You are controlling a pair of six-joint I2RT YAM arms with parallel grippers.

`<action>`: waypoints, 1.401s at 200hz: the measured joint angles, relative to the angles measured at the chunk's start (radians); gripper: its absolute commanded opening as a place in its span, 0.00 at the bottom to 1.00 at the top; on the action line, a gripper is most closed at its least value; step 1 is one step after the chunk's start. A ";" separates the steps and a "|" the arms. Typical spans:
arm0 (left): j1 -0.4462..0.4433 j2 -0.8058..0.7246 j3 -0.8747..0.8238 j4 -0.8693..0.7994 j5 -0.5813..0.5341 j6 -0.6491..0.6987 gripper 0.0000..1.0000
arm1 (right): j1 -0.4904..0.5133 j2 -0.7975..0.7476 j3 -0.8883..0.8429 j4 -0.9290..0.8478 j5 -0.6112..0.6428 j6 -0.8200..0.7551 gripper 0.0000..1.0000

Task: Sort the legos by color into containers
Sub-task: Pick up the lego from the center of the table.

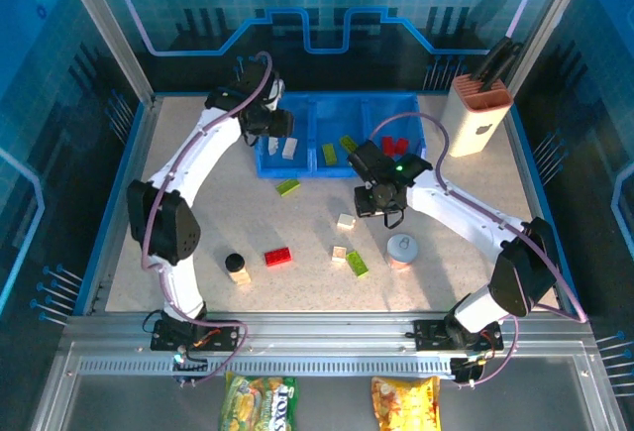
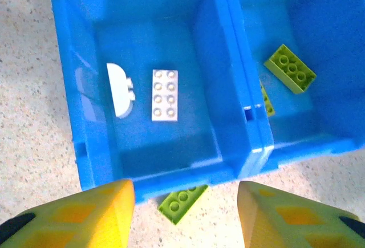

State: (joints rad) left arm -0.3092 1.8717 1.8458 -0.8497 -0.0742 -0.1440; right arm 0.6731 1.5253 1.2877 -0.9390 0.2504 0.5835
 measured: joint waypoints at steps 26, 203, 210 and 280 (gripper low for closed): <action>0.001 -0.069 -0.099 -0.003 0.024 -0.014 0.52 | 0.000 0.001 0.001 0.007 -0.003 0.000 0.43; 0.076 -0.275 -0.463 0.265 0.091 -0.014 0.52 | 0.029 0.187 0.010 0.099 -0.023 0.119 0.52; 0.076 -0.275 -0.463 0.267 0.093 -0.014 0.52 | 0.033 0.200 0.011 0.105 -0.023 0.130 0.52; 0.077 -0.276 -0.463 0.280 0.099 -0.014 0.52 | 0.082 0.326 0.058 0.150 -0.022 0.271 0.63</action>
State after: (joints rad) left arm -0.2317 1.5955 1.3827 -0.5697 0.0246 -0.1585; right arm 0.7551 1.8511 1.3453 -0.7895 0.2287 0.8543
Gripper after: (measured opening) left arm 0.521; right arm 0.605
